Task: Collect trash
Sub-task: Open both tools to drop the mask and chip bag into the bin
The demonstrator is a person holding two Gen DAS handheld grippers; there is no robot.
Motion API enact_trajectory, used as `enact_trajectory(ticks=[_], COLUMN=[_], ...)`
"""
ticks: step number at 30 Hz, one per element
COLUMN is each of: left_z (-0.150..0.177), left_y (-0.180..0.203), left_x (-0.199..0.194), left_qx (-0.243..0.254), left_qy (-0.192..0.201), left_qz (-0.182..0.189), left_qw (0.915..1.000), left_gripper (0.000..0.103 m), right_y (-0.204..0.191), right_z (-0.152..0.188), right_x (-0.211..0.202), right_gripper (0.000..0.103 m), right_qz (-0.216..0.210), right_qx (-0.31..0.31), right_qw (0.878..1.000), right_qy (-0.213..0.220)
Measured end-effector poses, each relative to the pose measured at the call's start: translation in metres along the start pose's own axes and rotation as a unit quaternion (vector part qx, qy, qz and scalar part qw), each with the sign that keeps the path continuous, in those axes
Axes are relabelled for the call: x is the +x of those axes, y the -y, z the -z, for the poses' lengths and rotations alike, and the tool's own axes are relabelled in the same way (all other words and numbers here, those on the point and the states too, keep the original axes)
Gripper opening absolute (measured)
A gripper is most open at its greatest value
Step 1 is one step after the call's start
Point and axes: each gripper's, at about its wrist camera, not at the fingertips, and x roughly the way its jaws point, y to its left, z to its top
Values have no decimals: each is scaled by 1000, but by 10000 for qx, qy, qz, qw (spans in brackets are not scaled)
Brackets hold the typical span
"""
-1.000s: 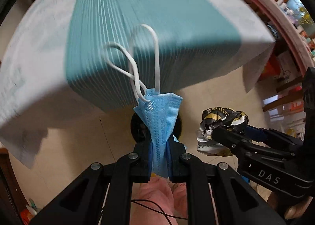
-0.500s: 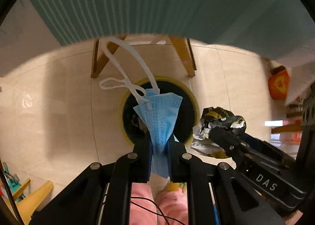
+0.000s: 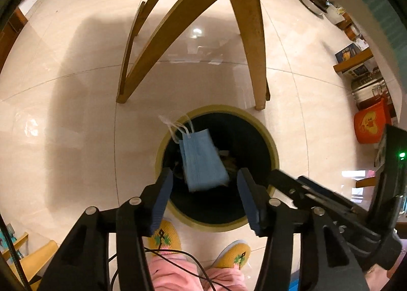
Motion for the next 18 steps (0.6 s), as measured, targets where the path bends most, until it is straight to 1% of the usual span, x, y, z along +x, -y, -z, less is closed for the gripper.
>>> enact_trajectory(ticks=[3, 10, 14, 16, 18], left_z=[1, 7, 12, 14, 15], left_y=[-2, -3, -3, -2, 3], left_x=[1, -17, -37, -52, -77], left_qx=[-36, -103, -147, -170, -216], left_qy=[-8, 44, 46, 54, 114], left_qz=[-49, -239, -292, -309, -312], left_qw=[10000, 9997, 9995, 9994, 9992], left_gripper=[52, 52, 52, 52, 52], right_y=[0, -6, -10, -13, -16], right_z=[1, 2, 4, 6, 6], right_x=[-6, -24, -45, -61, -76], right_gripper=[74, 74, 74, 74, 74], right_qz=[43, 155, 150, 138, 108], right_qx=[-32, -179, -179, -172, -188], right_qw=[9999, 9992, 9989, 9988, 9988], right_qy=[98, 333, 414, 426, 446])
